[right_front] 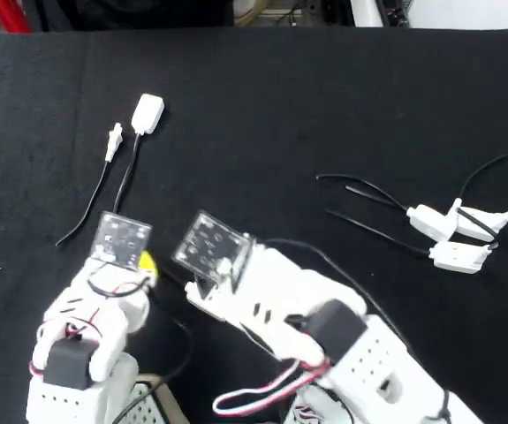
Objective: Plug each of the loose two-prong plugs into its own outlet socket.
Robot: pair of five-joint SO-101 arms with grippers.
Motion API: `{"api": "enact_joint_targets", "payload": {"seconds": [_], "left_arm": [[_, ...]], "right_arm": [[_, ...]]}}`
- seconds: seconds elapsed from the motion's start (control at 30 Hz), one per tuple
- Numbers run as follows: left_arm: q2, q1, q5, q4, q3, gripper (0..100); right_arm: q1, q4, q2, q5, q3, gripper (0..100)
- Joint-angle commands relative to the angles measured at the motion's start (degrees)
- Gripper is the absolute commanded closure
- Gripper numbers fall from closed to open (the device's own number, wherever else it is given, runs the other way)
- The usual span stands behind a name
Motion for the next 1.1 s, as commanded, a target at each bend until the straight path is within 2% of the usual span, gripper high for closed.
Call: {"api": "enact_joint_targets", "payload": {"seconds": [0.0,0.13,0.27,0.43,0.53,0.7,0.8,1.07], "left_arm": [[-0.09,-7.78,-3.16,1.05,0.92,97],[-0.09,-12.62,-6.77,-2.90,6.37,97],[-0.09,-14.55,-10.73,-6.59,10.15,97],[-0.09,-14.73,-11.60,-6.59,10.42,97],[-0.09,-13.23,-11.69,-6.59,10.86,97],[0.00,-10.33,-14.24,-8.35,10.95,97],[0.00,-6.64,-12.84,-7.82,9.27,97],[0.26,12.26,-10.90,-5.71,4.35,97]], "right_arm": [[0.97,2.20,10.24,-1.76,-9.10,98.7],[1.93,9.14,24.75,-3.16,-19.91,98.7],[3.69,15.91,35.12,-4.75,-28.18,98.7],[3.78,19.87,39.52,-3.34,-29.76,98.7],[6.68,21.89,38.90,-3.16,-29.93,98.7],[21.80,23.91,32.22,0.97,-30.20,98.7],[30.68,25.76,27.82,3.25,-30.11,98.7],[48.97,27.87,28.53,8.18,-33.45,98.7]]}}
